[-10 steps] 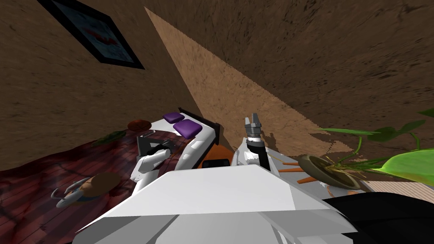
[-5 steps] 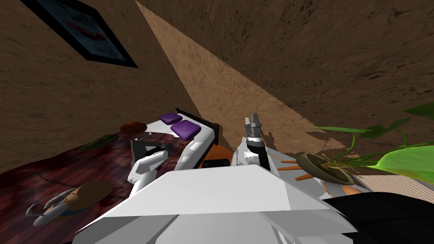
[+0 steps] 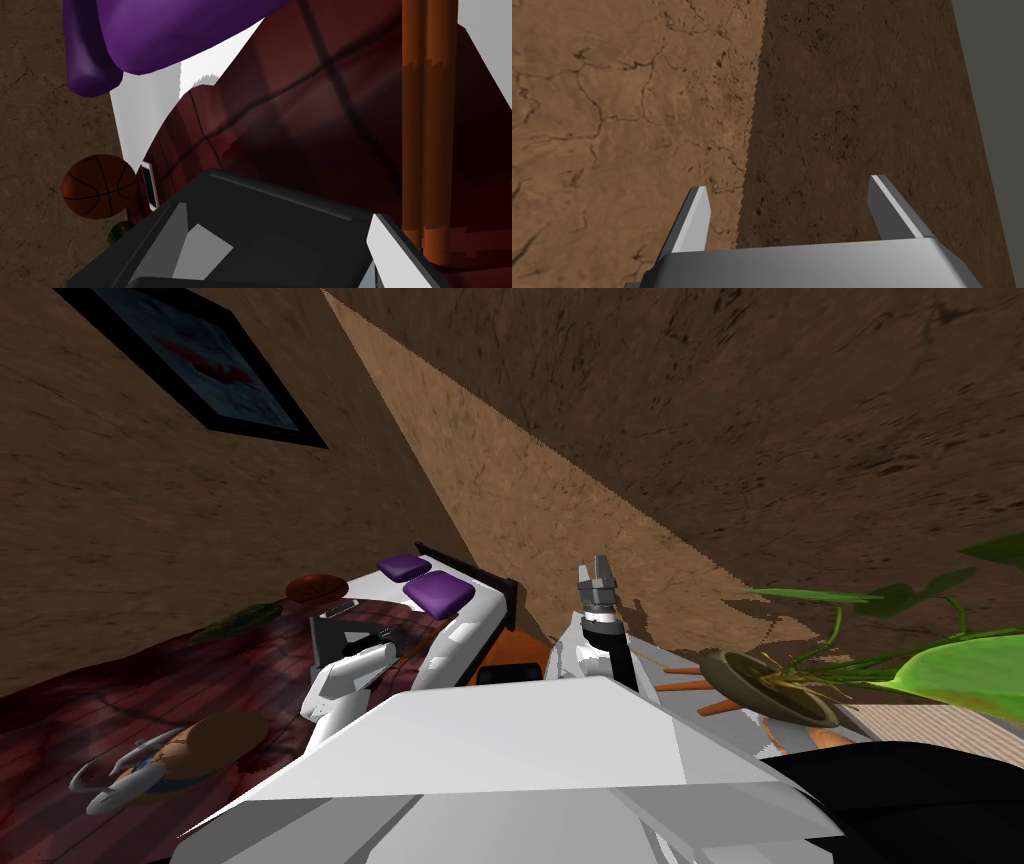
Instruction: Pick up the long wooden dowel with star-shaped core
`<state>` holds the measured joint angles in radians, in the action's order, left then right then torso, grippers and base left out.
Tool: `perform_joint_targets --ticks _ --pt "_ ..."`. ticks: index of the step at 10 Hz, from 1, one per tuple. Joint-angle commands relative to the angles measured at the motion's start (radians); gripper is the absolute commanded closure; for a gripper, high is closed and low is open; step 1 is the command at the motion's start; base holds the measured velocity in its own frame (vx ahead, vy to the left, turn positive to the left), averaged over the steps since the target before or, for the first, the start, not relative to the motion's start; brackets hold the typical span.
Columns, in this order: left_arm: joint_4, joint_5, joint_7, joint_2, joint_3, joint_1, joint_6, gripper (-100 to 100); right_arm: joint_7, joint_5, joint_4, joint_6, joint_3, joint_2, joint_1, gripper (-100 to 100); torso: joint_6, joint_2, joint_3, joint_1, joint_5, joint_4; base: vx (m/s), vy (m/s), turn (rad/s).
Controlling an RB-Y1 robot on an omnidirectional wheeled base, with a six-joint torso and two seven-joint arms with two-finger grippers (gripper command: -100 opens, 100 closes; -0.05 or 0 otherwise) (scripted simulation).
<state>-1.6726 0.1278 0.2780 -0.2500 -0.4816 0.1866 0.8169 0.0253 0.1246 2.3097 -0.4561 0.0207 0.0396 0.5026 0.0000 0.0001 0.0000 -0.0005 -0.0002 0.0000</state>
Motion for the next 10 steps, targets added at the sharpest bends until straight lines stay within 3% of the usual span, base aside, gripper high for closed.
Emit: perform_joint_targets --ticks 1,2,10 --pt "0.000 0.000 0.000 0.000 0.000 0.000 0.000 -100 0.000 0.000 0.000 0.000 0.000 0.000 0.000 0 0.000 0.000 0.000 0.000 0.000 0.000 0.014 0.009 -0.046" --pt "0.000 0.000 0.000 0.000 0.000 0.000 0.000 -100 0.000 0.000 0.000 0.000 0.000 0.000 0.000 0 0.000 -0.001 0.000 0.000 0.000 0.000 0.000 0.000 0.000" --pt "0.036 0.041 0.025 0.019 -0.014 0.026 0.145 -100 0.000 0.000 0.000 0.000 0.000 0.000 0.000 0 0.000 -0.004 -0.003 0.000 0.000 -0.001 0.081 -0.001 0.007"
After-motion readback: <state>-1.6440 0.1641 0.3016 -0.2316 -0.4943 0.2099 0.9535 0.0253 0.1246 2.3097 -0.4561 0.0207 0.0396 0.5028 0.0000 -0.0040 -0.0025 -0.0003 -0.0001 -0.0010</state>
